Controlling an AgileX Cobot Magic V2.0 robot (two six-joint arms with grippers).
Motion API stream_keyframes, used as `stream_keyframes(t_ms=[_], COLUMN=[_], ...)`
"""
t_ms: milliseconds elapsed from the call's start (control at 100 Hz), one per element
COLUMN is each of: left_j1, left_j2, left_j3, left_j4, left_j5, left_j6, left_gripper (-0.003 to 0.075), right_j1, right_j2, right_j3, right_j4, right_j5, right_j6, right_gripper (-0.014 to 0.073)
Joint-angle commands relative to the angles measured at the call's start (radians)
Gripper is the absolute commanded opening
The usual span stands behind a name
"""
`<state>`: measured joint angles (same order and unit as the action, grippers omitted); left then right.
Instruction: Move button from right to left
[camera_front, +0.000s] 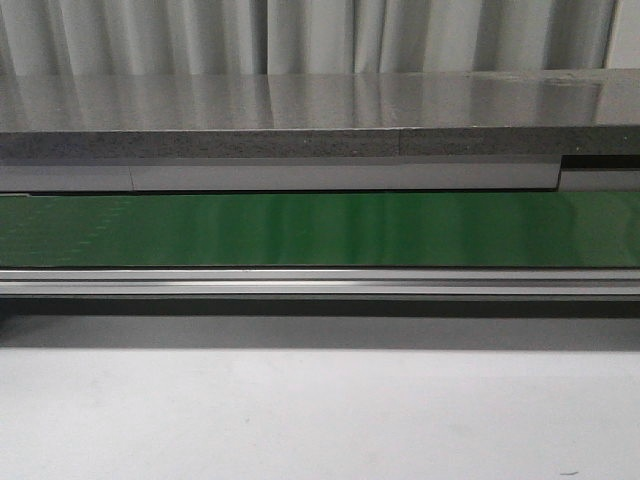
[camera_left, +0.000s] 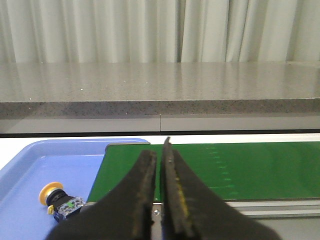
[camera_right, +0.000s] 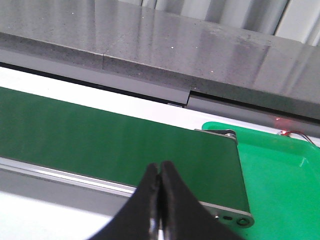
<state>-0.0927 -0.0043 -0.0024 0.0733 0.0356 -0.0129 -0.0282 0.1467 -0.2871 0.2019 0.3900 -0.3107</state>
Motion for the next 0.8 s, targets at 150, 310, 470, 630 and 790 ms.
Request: stream_keyframes(t_ms=[150,310,470,630,790], left_j1=[-0.006,-0.006,-0.006,-0.006,-0.006], left_j2=[-0.037,-0.037,-0.037,-0.037,-0.037], left_j3=[0.041,0.041,0.041,0.041,0.041], left_j4=[-0.01,-0.01,-0.01,-0.01,-0.01], left_j5=[-0.08,-0.08,-0.08,-0.08,-0.08], left_j6=[-0.013,-0.013,-0.013,-0.013,-0.013], left_gripper=[0.0005,0.0005,0.0005,0.0005,0.0005], right_j1=[0.025,0.025,0.025,0.025,0.025], right_j2=[-0.069,-0.127,-0.172,-0.173,-0.173], right_j3=[0.088,0.185,0.269,0.317,0.317], right_j4=[-0.246,-0.256,-0.253,-0.253,-0.253], right_j5=[-0.213,-0.276,-0.323,-0.374,-0.383], right_j6=[0.311,0.339,0.34,0.341,0.341], right_gripper=[-0.0068,-0.0068,-0.0068,-0.0068,-0.0068])
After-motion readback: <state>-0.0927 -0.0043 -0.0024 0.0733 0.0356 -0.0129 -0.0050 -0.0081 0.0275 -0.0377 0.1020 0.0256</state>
